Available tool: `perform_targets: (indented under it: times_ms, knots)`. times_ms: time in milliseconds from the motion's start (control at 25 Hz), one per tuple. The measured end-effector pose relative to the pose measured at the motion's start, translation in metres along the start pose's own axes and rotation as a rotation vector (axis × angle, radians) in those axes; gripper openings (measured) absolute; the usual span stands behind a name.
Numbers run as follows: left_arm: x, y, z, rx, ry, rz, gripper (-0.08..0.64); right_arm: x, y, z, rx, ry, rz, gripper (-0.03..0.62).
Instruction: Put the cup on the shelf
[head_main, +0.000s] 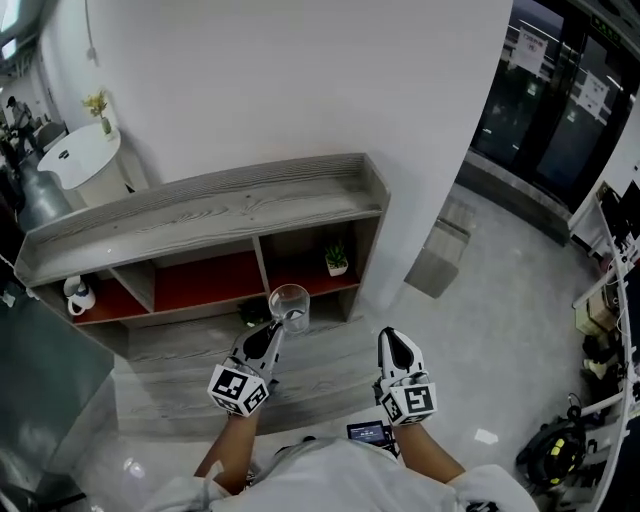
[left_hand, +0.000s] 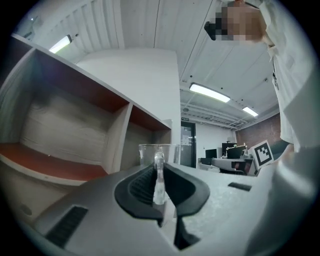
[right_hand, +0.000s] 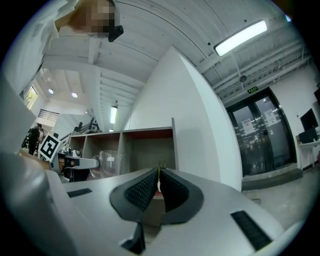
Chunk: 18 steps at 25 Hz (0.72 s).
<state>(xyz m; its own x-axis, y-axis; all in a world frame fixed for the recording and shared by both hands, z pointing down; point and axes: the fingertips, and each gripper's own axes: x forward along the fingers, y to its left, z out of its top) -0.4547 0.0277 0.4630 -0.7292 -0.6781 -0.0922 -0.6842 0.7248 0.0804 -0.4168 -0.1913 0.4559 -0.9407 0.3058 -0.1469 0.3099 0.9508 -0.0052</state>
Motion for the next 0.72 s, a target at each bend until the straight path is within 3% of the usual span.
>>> perform_targets:
  times_ms: [360, 720]
  knots:
    - [0.004, 0.018, 0.006, 0.049, -0.008, 0.128, 0.031, 0.048, 0.015, -0.021, 0.016, 0.019, 0.174, 0.037]
    - [0.014, 0.022, 0.007, 0.052, -0.013, 0.382, 0.031, 0.094, 0.006, -0.031, 0.069, 0.048, 0.417, 0.037]
